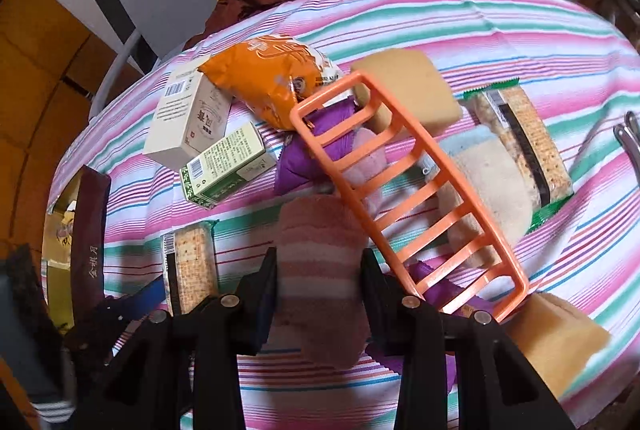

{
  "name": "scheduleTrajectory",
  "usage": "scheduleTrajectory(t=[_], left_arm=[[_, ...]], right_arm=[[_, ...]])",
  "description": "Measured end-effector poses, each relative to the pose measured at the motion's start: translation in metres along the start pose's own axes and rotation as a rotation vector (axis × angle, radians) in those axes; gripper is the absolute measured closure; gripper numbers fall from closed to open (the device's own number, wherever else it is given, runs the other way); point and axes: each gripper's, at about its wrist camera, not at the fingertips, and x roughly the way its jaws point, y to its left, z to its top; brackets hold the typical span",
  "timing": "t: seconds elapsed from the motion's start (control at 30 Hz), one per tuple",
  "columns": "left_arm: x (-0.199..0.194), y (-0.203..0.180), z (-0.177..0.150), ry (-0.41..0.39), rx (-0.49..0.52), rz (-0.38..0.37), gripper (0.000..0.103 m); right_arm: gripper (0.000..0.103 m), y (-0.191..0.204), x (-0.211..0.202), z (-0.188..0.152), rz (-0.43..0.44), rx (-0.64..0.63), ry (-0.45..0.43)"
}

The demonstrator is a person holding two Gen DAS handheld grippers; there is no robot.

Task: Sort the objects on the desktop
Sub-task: 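Grasp the cracker pack with the left tool while the right tool holds the sock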

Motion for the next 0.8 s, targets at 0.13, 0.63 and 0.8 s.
scheduleTrajectory(t=[0.13, 0.63, 0.8], left_arm=[[-0.002, -0.001, -0.008, -0.045, 0.049, 0.001, 0.039], [-0.017, 0.029, -0.022, -0.048, 0.028, -0.061, 0.054], [-0.020, 0.037, -0.028, -0.079, 0.012, -0.098, 0.055]], right_arm=[[0.064, 0.001, 0.001, 0.000, 0.004, -0.010, 0.007], [0.064, 0.006, 0.002, -0.001, 0.036, -0.036, 0.015], [0.064, 0.010, 0.003, -0.004, 0.057, -0.039, 0.016]])
